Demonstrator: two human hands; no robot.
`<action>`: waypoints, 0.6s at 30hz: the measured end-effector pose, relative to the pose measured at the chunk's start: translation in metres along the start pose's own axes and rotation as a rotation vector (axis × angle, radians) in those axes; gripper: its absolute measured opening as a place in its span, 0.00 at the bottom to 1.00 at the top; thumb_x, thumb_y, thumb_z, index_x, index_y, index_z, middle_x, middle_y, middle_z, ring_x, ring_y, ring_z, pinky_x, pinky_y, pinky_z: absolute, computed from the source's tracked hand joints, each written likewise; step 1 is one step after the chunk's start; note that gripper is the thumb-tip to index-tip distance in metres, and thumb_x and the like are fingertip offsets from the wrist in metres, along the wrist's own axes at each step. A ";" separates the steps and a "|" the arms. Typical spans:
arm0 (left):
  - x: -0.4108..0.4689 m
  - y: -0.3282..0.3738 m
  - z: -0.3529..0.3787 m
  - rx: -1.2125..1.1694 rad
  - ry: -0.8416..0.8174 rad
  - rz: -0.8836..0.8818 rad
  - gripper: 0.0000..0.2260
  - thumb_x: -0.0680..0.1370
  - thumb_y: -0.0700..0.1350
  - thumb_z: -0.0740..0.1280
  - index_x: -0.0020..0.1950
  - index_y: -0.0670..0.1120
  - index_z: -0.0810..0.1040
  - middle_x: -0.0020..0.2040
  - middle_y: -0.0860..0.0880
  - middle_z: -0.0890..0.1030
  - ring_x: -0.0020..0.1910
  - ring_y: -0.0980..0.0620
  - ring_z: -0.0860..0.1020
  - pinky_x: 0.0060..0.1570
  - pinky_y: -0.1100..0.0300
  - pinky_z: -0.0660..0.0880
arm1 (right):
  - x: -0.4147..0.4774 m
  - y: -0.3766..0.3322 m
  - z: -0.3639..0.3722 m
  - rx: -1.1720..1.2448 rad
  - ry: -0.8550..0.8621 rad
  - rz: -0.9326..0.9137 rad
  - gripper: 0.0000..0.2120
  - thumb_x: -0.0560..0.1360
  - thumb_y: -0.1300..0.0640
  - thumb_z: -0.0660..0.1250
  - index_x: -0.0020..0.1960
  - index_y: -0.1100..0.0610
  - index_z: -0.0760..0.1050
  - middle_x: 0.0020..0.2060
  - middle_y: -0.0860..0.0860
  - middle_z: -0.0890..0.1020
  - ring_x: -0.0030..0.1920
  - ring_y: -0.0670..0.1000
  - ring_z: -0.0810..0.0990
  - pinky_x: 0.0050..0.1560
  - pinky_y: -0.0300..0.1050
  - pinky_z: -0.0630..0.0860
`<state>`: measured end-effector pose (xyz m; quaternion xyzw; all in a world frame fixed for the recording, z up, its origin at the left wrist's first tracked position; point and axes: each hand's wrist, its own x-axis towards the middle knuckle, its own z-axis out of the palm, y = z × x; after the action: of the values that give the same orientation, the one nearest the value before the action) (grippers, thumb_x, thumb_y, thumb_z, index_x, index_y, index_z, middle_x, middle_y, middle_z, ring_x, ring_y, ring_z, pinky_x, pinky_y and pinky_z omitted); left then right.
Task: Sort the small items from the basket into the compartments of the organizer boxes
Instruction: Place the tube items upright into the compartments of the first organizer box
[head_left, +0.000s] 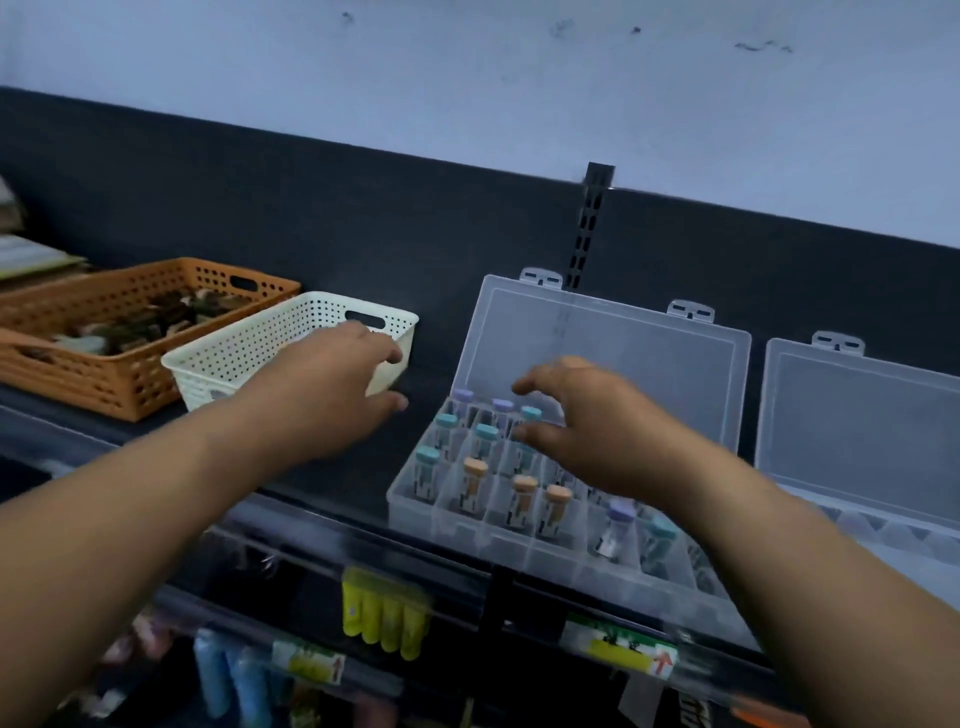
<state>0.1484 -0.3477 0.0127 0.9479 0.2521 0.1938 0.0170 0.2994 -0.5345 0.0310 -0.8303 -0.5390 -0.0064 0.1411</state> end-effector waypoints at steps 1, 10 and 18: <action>0.003 -0.015 -0.002 0.017 -0.004 -0.020 0.22 0.74 0.58 0.67 0.66 0.53 0.72 0.64 0.50 0.74 0.61 0.49 0.72 0.58 0.54 0.71 | 0.012 -0.009 0.004 0.002 -0.009 -0.019 0.21 0.77 0.47 0.66 0.69 0.48 0.69 0.65 0.47 0.72 0.64 0.50 0.72 0.63 0.44 0.68; 0.047 -0.147 0.005 0.026 -0.081 -0.076 0.23 0.75 0.57 0.67 0.68 0.51 0.70 0.65 0.49 0.72 0.63 0.49 0.70 0.59 0.54 0.69 | 0.141 -0.092 0.051 0.039 -0.038 -0.028 0.28 0.75 0.46 0.68 0.73 0.49 0.65 0.69 0.48 0.68 0.68 0.50 0.70 0.60 0.45 0.72; 0.096 -0.220 0.017 0.081 -0.256 0.048 0.25 0.75 0.60 0.65 0.68 0.51 0.68 0.68 0.50 0.71 0.66 0.49 0.68 0.65 0.51 0.66 | 0.238 -0.137 0.101 0.018 -0.183 0.101 0.28 0.76 0.45 0.67 0.73 0.50 0.65 0.71 0.50 0.67 0.66 0.53 0.71 0.65 0.48 0.70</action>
<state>0.1277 -0.1080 0.0028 0.9706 0.2328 0.0614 0.0062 0.2616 -0.2452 0.0037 -0.8524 -0.5070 0.0814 0.0988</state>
